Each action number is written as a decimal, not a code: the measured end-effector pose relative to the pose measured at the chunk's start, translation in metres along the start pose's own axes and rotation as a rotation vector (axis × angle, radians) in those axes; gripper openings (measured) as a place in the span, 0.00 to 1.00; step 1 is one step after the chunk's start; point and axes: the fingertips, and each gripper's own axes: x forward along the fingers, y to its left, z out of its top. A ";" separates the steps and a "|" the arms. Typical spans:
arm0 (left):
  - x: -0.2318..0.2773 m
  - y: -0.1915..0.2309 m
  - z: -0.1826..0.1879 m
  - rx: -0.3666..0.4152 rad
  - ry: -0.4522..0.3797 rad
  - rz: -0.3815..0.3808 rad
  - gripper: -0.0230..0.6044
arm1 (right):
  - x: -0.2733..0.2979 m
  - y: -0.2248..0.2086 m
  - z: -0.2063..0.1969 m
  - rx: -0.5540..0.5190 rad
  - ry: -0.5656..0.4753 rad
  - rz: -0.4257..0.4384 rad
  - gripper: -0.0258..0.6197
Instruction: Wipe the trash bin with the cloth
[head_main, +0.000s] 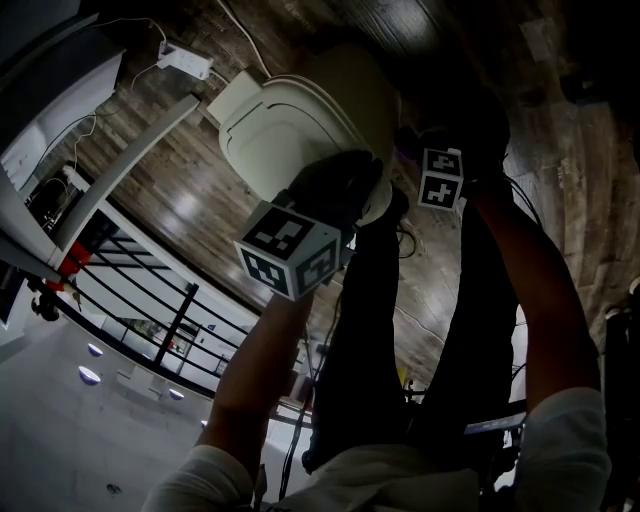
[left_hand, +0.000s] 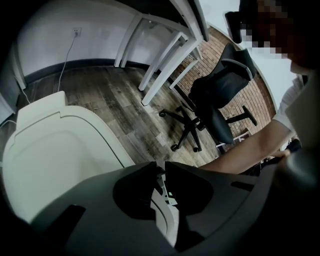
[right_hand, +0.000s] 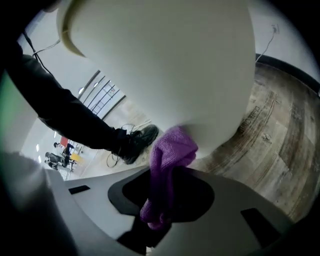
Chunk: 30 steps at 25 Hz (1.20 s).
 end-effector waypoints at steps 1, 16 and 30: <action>0.000 0.000 0.000 0.002 -0.003 -0.003 0.12 | -0.001 -0.005 -0.006 0.000 0.014 -0.006 0.20; -0.008 -0.004 0.008 -0.044 -0.096 -0.070 0.12 | -0.004 -0.210 0.016 0.089 0.010 -0.284 0.20; -0.014 0.000 0.010 -0.070 -0.137 -0.098 0.12 | 0.052 -0.238 0.052 0.041 -0.001 -0.251 0.20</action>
